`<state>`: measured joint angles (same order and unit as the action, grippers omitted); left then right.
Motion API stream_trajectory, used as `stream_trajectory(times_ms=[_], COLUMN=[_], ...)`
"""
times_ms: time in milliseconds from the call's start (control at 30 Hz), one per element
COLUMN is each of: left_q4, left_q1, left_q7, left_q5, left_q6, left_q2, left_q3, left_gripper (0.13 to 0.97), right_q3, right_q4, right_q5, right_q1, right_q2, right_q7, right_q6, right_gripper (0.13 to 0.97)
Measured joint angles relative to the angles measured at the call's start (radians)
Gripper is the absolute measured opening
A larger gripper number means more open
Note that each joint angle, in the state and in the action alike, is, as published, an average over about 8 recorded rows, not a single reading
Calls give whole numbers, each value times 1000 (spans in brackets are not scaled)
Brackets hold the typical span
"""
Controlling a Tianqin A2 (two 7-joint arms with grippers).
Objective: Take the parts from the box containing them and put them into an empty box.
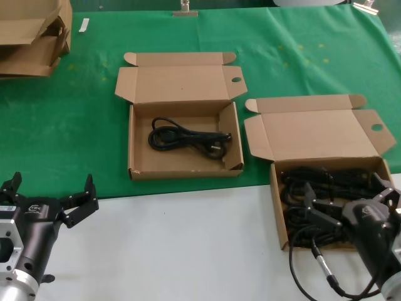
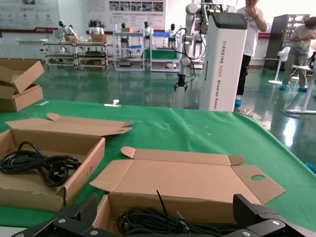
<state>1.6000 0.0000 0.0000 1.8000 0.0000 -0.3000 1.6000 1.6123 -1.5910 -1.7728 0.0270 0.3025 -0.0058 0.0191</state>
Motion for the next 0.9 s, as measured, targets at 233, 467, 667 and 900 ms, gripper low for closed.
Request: stream_trajectory(times_ms=[233,467,667,900], left_q4=[0,0,0,0], left_q1=[0,0,0,0], left_q7=[0,0,0,0], left_q5=[0,0,0,0], left_q6=[0,0,0,0], left_q2=[0,0,0,0], left_q3=[0,0,0,0], left_gripper=[966,966,966,966], right_q3=[0,0,0,0], right_q4=[0,0,0,0], right_q5=[0,0,0,0], right_q1=[0,0,0,0], right_q2=[0,0,0,0], right_q7=[0,0,0,0], right_q6=[0,0,0,0], right_gripper=[966,966,966,966])
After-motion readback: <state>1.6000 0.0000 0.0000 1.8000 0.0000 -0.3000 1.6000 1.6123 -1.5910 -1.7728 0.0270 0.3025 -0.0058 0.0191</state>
